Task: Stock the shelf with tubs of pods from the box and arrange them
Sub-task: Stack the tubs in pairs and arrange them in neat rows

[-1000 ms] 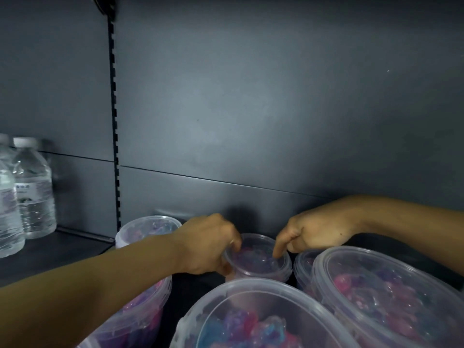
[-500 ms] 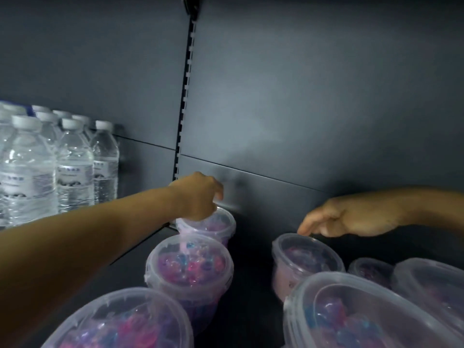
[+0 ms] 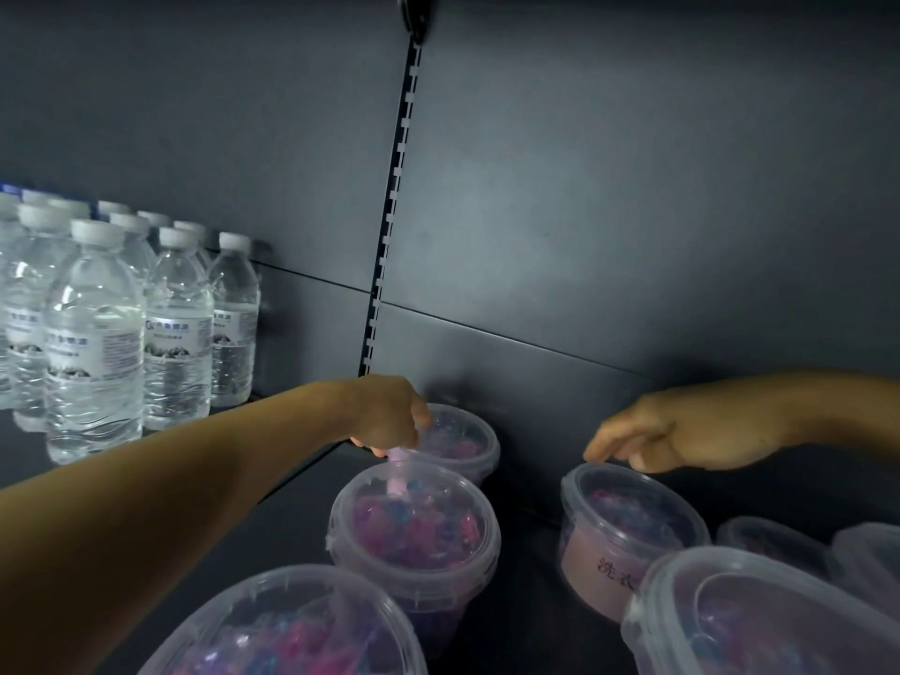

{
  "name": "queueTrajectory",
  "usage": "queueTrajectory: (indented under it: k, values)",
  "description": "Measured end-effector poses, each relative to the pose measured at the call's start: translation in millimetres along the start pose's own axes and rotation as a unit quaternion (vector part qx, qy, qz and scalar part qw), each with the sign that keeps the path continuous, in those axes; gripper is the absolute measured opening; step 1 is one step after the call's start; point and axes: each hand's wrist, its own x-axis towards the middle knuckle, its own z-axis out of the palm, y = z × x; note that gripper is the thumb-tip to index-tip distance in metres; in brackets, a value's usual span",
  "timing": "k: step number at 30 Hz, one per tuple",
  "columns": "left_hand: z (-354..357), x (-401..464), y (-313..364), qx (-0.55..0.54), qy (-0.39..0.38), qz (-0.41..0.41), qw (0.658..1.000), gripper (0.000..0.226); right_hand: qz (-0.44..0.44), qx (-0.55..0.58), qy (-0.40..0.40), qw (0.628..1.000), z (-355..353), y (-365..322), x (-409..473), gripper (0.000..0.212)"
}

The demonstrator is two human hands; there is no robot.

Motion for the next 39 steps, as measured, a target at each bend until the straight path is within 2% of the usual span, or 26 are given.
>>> queueTrajectory:
  k: [3, 9, 12, 13, 16, 19, 27, 31, 35, 37, 39]
  values:
    - [6.4, 4.2, 7.5, -0.021, 0.0, 0.026, 0.999, 0.043, 0.014, 0.003, -0.043, 0.999, -1.5, -12.1, 3.7, 0.043]
    - [3.6, -1.7, 20.2, -0.106, -0.015, 0.03, 0.994, 0.045, -0.01, -0.038, -0.021, 0.999, 4.8, -31.0, 36.9, 0.056]
    - [-1.3, -13.1, 15.3, -0.066, -0.043, 0.016, 0.997, 0.064, -0.026, -0.071, -0.015, 0.997, 9.3, -33.3, 51.2, 0.059]
    - [-0.5, -16.5, 12.4, -0.051, -0.063, 0.009, 0.997, 0.064, -0.029, -0.078, -0.01, 0.997, 9.5, -33.6, 53.5, 0.059]
    - [2.8, -20.5, 2.8, -0.052, -0.097, -0.001, 0.994, 0.042, -0.037, -0.092, -0.004, 0.995, 9.9, -31.6, 59.7, 0.055]
    - [1.3, -17.1, -11.4, -0.072, -0.098, -0.014, 0.992, 0.019, -0.037, -0.098, 0.001, 0.994, 10.5, -30.3, 62.5, 0.054]
    - [-11.8, -16.3, -36.2, -0.046, -0.101, -0.054, 0.992, 0.023, -0.038, -0.106, -0.004, 0.994, 8.4, -33.0, 62.3, 0.053]
    - [-19.6, -19.7, -49.7, -0.009, -0.091, -0.082, 0.992, 0.024, -0.036, -0.116, -0.004, 0.993, 7.7, -34.6, 61.7, 0.052]
    - [-23.7, -22.0, -60.8, 0.04, -0.075, -0.12, 0.989, 0.028, -0.04, -0.134, 0.011, 0.99, 8.6, -30.8, 60.9, 0.04]
    - [-21.9, -18.8, -58.4, 0.082, -0.009, -0.092, 0.992, 0.033, -0.036, -0.14, 0.013, 0.989, 11.0, -28.5, 60.0, 0.034]
    - [-17.5, -14.9, -46.5, 0.08, 0.071, -0.026, 0.994, 0.041, -0.039, -0.146, 0.016, 0.988, 12.4, -27.7, 59.2, 0.031]
